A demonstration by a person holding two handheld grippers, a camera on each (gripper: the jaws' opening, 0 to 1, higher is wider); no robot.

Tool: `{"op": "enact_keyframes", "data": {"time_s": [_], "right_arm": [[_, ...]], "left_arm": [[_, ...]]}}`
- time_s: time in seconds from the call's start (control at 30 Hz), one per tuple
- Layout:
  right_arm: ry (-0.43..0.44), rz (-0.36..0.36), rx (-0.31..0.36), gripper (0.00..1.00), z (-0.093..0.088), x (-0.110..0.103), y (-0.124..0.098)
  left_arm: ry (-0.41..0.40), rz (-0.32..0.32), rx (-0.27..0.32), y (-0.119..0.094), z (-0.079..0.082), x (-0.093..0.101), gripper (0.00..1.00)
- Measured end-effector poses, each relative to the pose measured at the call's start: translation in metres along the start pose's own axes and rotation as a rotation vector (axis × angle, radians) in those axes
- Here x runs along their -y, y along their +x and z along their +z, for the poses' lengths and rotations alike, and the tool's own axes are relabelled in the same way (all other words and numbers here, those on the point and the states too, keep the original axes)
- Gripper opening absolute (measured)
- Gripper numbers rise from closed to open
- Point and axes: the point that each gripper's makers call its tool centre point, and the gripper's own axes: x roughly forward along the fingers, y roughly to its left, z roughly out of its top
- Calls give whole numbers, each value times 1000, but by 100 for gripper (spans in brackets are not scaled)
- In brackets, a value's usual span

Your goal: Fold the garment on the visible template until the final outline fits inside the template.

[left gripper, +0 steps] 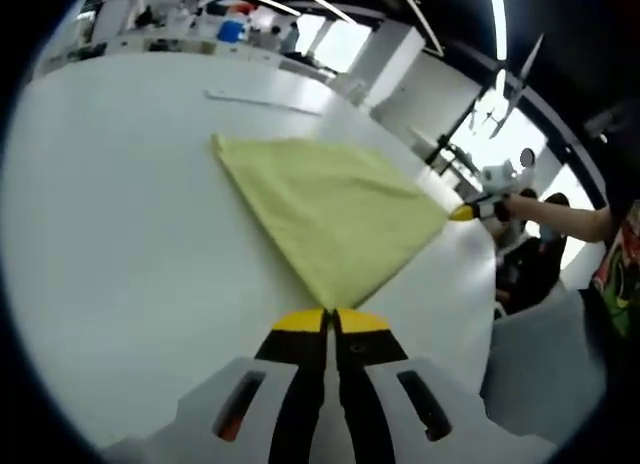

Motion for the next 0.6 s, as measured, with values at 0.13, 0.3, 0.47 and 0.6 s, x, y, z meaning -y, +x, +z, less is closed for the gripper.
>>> {"op": "enact_keyframes", "data": {"time_s": [0.13,0.3,0.47,0.6], "right_arm": [[21,6,3,0,-10,-7,-4],[45,19,0,0,-26,-17,-8],[58,26,-1,0,-39,-28,-11],[67,27,9,0,-43,-30,-11]], "left_arm": [[-8,-12,-11,-6,-11,8,0],[-19,-25,-28,-15,-27,19,0],[-39,-22,-38,-22,-40,21,0],[-40,-17,-35,-24,-42,21,0]]}}
